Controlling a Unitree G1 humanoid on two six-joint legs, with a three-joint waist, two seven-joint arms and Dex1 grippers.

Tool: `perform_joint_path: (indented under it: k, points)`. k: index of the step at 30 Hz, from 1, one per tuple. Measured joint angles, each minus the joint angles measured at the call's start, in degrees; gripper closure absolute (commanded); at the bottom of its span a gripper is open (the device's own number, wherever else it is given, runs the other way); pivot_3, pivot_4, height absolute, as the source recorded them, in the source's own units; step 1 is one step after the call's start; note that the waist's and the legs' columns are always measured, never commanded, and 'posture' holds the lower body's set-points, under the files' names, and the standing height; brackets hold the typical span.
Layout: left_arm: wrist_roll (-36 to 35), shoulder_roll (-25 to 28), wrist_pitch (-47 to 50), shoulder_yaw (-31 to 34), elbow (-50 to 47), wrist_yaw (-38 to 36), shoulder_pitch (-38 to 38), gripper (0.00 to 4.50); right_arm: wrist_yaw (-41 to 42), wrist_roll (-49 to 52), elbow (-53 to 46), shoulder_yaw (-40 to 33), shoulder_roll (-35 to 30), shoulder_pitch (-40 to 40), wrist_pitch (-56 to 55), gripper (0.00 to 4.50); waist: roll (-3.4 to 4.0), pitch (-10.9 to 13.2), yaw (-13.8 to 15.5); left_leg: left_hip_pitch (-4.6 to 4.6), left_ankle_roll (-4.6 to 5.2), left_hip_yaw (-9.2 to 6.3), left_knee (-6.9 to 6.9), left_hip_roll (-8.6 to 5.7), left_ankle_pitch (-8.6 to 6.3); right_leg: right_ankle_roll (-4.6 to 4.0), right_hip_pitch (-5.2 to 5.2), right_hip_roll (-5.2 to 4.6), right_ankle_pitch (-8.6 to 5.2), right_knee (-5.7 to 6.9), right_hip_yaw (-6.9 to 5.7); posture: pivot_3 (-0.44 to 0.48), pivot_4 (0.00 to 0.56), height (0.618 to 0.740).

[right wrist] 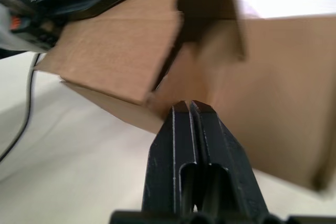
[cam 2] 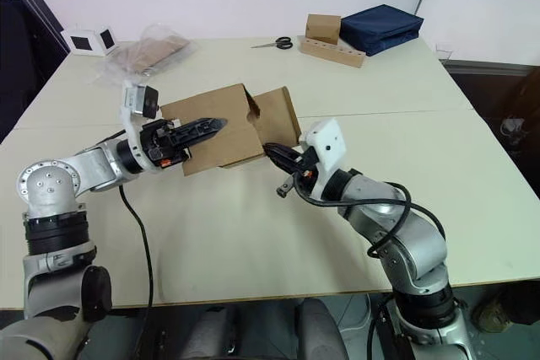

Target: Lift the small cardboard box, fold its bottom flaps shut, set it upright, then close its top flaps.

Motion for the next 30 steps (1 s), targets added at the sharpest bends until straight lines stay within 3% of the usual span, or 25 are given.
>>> perform_joint_path:
  k: [10, 17, 21, 25, 30]
  points:
    - [-1.04, -0.03, -0.44, -0.06, -0.13, 1.26, -0.01, 4.43, 3.40, -0.40, 1.70, 0.18, -2.23, -1.90, -1.16, 4.50, 0.00, 0.00, 0.07, 0.00, 0.00, 0.00, 0.00, -0.01, 0.00, 0.00, 0.00, -0.01, 0.00, 0.00, 0.00, 0.000, 0.150, 0.740]
    - [-2.77, 0.26, -0.52, -0.03, -0.37, 1.38, -0.01, 4.43, 7.14, 11.26, 3.32, -17.07, -10.45, -3.41, 3.47, 4.50, -0.01, 0.01, 0.24, 0.00, 0.01, -0.01, 0.01, -0.02, 0.00, 0.00, 0.04, -0.01, 0.00, -0.02, 0.00, 0.000, 0.150, 0.740]
    - [-4.21, 0.41, -0.51, -0.03, -0.39, 1.83, -0.01, 4.43, 6.89, 14.65, 11.59, -25.03, -11.81, -4.16, 4.08, 4.50, -0.01, 0.01, 0.18, 0.00, 0.01, 0.02, 0.01, -0.02, -0.01, 0.00, 0.03, -0.01, 0.00, -0.02, 0.00, 0.000, 0.150, 0.740]
    - [-5.68, 0.39, -0.47, -0.20, -0.57, 2.41, -0.14, 4.43, 7.80, 12.70, 17.84, -23.56, -11.41, -4.64, 1.48, 4.50, -0.01, 0.00, -0.19, 0.01, 0.02, 0.03, 0.00, -0.01, -0.01, 0.00, 0.02, 0.02, 0.00, -0.02, 0.02, 0.000, 0.150, 0.740]
    - [-8.31, 0.40, -0.37, -0.65, -1.52, 3.51, -0.70, 4.43, 10.82, 7.76, 27.97, -14.85, -5.74, -5.55, -3.39, 4.50, 0.00, 0.01, -0.14, 0.01, 0.01, 0.04, -0.01, -0.01, 0.00, 0.00, 0.00, 0.01, 0.00, -0.01, 0.02, 0.000, 0.150, 0.740]
